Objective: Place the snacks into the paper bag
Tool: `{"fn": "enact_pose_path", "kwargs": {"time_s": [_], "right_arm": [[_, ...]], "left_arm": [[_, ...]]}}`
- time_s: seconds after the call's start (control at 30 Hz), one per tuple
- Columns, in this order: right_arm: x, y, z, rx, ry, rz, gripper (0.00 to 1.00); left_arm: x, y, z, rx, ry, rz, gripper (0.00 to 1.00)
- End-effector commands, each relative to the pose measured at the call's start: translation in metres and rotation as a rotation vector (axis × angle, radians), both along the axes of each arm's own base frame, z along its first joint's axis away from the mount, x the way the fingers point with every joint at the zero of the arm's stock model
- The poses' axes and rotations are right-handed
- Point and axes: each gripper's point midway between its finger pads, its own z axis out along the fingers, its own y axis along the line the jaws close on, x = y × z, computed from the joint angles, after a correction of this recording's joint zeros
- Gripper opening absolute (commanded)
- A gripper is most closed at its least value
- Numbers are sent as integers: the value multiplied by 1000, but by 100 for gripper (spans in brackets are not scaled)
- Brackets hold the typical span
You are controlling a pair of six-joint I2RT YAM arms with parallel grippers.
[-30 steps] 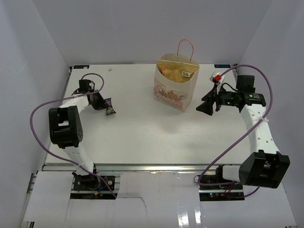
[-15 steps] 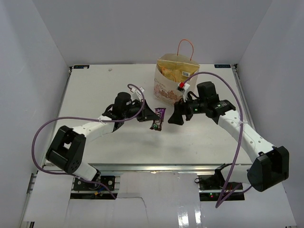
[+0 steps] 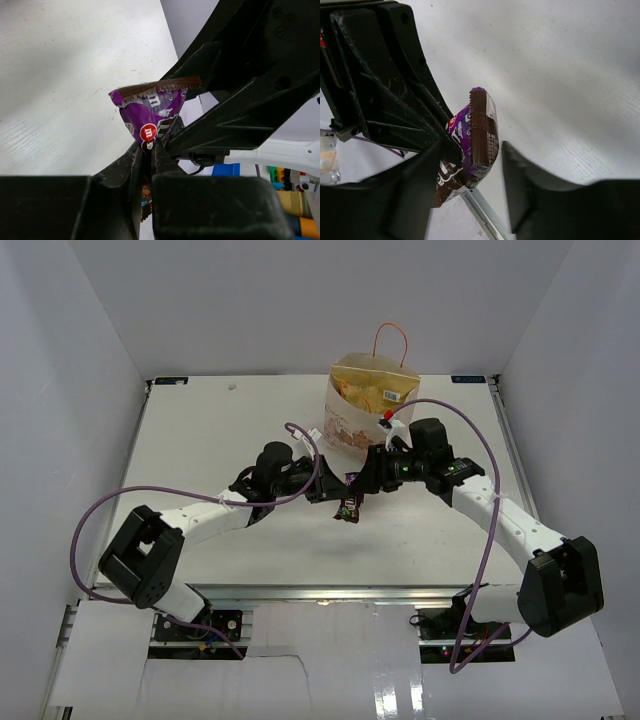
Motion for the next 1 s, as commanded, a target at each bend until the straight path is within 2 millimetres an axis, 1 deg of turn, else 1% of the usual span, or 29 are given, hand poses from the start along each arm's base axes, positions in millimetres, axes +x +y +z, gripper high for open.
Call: {"fn": "enact_pose_path", "kwargs": {"time_s": [0.0, 0.07, 0.1, 0.17, 0.2, 0.27, 0.37, 0.4, 0.43, 0.47, 0.5, 0.53, 0.57, 0.6, 0.63, 0.67, 0.7, 0.73, 0.77, 0.8, 0.83, 0.87, 0.9, 0.93, 0.97], "right_arm": [[5, 8, 16, 65, -36, -1, 46], [4, 11, 20, 82, -46, 17, 36], [5, 11, 22, 87, -50, 20, 30], [5, 11, 28, 97, -71, 36, 22], [6, 11, 30, 99, -78, 37, 16], [5, 11, 35, 106, -99, 56, 9], [2, 11, 45, 121, -150, 105, 8], [5, 10, 53, 125, -187, 116, 8], [2, 10, 64, 136, -230, 146, 8], [4, 7, 72, 119, -337, 198, 8], [1, 4, 95, 119, -426, 246, 8], [-1, 3, 109, 114, -501, 292, 8], [0, 0, 123, 87, -642, 353, 8], [-2, -8, 139, 79, -710, 360, 8], [1, -11, 167, 74, -812, 354, 8], [6, -17, 183, 46, -908, 344, 8], [9, -21, 200, 27, -975, 323, 8], [17, -27, 228, -10, -1062, 266, 8], [24, -33, 242, -36, -1109, 229, 8], [41, -40, 251, -95, -1144, 162, 8], [48, -45, 274, -110, -1205, 117, 8], [58, -51, 283, -138, -1228, 78, 8], [78, -55, 281, -180, -1229, 44, 8], [89, -58, 283, -201, -1237, 21, 8], [97, -61, 297, -217, -1265, -6, 8]], "left_arm": [[-1, -2, 31, -61, -70, 5, 15], [-2, -1, 32, -62, -70, 5, 17], [-3, 0, 34, -66, -75, 5, 20], [-5, 2, 32, -65, -72, 4, 22], [-7, 3, 35, -69, -78, 4, 24], [-9, 5, 35, -69, -84, 3, 32], [-14, 8, 43, -79, -126, -7, 42], [-15, 9, 47, -81, -147, -9, 45], [-18, 12, 57, -92, -182, -12, 51], [-16, 17, 56, -72, -220, 1, 57], [-15, 21, 60, -57, -253, 11, 63], [-17, 28, 74, -50, -312, 30, 72], [-9, 40, 65, 41, -349, 84, 74], [-4, 47, 76, 71, -389, 126, 79], [-8, 60, 81, 115, -404, 155, 81], [1, 74, 84, 177, -447, 223, 85], [2, 83, 86, 205, -458, 251, 87], [0, 94, 80, 257, -443, 274, 90], [-2, 104, 88, 265, -468, 304, 90], [0, 113, 85, 299, -473, 342, 91], [-3, 119, 79, 327, -459, 352, 92], [-6, 125, 84, 318, -470, 369, 92], [-8, 129, 82, 317, -461, 387, 92], [-11, 132, 74, 325, -445, 390, 92], [-13, 134, 72, 320, -441, 396, 92]]}}
